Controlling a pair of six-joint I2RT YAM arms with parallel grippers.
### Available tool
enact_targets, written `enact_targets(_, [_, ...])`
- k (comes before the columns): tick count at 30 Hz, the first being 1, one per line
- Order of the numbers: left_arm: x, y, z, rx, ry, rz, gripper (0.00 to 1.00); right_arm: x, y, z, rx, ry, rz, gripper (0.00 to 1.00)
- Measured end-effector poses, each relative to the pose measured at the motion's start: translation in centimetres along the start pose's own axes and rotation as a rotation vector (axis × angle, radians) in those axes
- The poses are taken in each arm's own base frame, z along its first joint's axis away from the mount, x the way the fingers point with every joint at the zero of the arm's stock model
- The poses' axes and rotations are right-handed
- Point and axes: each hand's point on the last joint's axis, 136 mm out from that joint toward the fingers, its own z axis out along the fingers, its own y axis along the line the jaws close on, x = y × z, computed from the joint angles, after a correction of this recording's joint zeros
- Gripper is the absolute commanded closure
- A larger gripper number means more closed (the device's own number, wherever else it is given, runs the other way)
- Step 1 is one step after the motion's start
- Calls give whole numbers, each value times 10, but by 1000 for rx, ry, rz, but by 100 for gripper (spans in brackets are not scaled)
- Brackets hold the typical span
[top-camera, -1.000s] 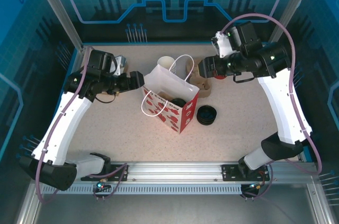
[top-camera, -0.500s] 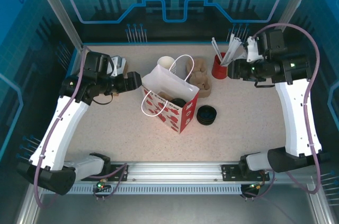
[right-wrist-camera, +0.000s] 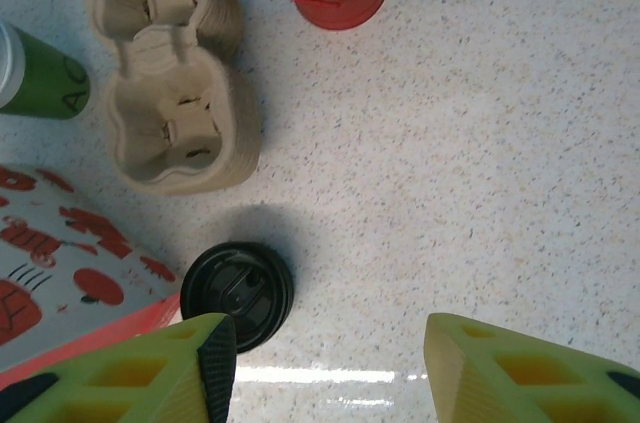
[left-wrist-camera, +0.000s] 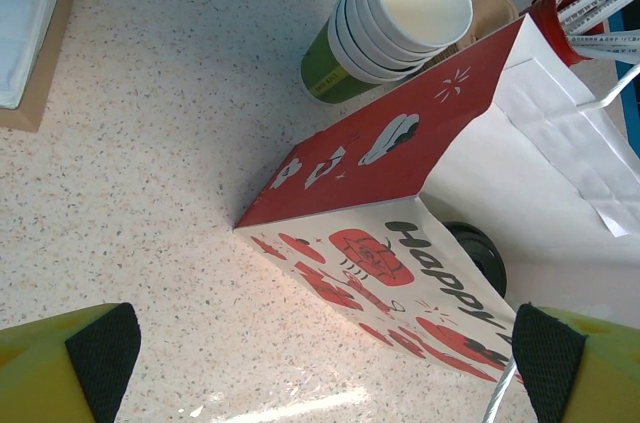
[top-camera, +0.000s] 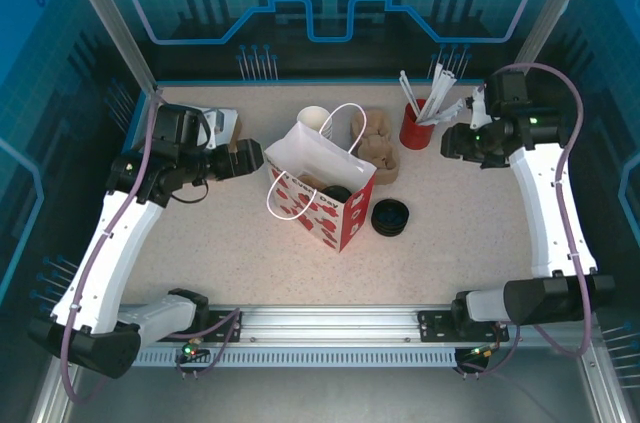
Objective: Pack the takeout coffee
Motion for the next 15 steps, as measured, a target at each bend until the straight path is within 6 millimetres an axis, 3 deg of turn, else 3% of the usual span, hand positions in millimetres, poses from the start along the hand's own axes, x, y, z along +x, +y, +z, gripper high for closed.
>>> enact_targets(15, [3,4,3,-13,7,-5,1,-43,0,51,4,-62,-12,52])
